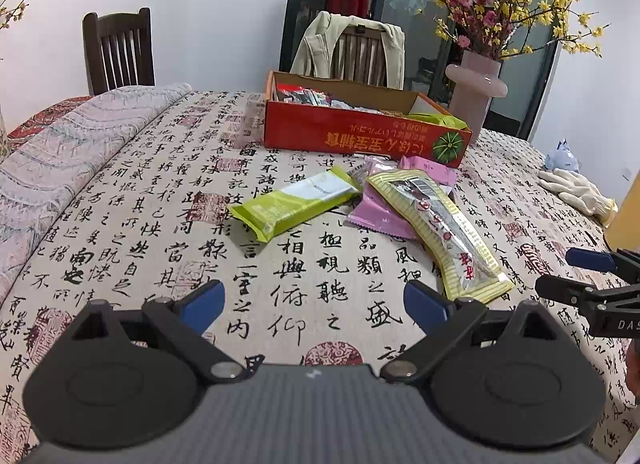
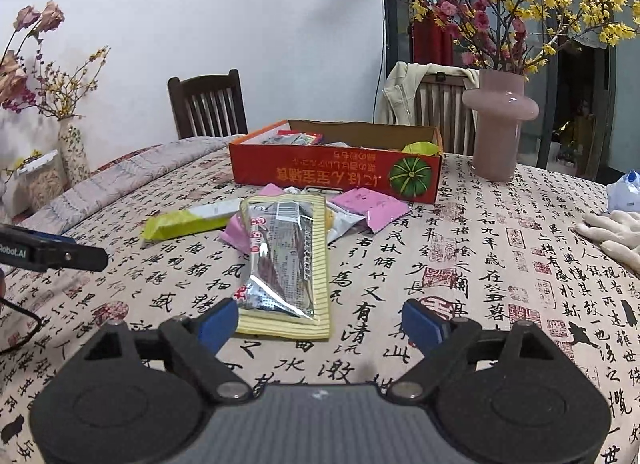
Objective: Organize snacks
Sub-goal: 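Grasp a yellow-green bar with the left gripper while the right grasps a silver packet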
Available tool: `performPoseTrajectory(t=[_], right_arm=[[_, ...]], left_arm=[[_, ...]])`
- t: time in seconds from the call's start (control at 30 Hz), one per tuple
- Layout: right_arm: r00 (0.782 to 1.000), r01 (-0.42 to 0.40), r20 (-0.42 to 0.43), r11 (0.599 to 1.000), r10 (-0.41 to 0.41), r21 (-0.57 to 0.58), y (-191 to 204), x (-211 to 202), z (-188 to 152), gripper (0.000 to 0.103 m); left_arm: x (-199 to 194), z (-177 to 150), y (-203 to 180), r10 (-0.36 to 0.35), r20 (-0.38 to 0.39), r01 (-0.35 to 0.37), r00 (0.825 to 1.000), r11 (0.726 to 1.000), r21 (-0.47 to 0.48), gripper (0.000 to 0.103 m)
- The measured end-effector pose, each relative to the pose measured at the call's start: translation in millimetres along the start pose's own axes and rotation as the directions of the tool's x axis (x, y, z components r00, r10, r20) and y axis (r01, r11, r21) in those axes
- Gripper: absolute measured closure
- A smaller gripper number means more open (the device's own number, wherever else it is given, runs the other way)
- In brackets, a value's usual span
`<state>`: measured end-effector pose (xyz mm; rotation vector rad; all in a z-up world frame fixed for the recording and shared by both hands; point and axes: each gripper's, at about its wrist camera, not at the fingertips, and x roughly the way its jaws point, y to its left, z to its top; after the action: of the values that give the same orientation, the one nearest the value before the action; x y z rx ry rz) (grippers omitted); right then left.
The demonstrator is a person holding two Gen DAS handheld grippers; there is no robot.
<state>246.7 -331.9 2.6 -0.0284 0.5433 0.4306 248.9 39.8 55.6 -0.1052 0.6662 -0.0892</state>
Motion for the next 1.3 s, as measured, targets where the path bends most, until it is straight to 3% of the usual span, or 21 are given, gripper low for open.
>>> performPoseTrajectory(t=[0.33, 0.5, 0.63, 0.9, 1.13, 1.3], right_arm=[[0.999, -0.020, -0.025, 1.000, 0.020, 0.006, 0, 14, 3, 0.014], [0.997, -0.062, -0.041, 0.998, 0.061, -0.018, 9, 33, 15, 0.014], [0.994, -0.078, -0.077, 0.996, 0.075, -0.040, 18, 61, 28, 0.014], [0.985, -0.109, -0.137, 0.994, 0.106, -0.012, 20, 108, 42, 0.014], [0.982, -0.114, -0.148, 0.993, 0.114, 0.008, 14, 119, 44, 0.039], [0.984, -0.134, -0.121, 0.991, 0.134, 0.013, 12, 111, 43, 0.052]], left_arm=[[19, 10, 8, 0.026, -0.015, -0.026, 1.000, 1.000, 0.010, 0.006], [47, 35, 10, 0.025, -0.003, -0.025, 1.000, 0.994, 0.108, 0.017], [85, 56, 8, 0.002, -0.044, 0.007, 0.999, 0.977, 0.213, 0.027], [143, 74, 7, -0.026, -0.123, 0.061, 0.992, 0.955, 0.290, 0.030], [155, 75, 11, -0.093, -0.153, 0.130, 0.984, 0.959, 0.251, 0.064], [143, 67, 9, -0.069, -0.133, 0.097, 0.989, 0.972, 0.214, 0.068]])
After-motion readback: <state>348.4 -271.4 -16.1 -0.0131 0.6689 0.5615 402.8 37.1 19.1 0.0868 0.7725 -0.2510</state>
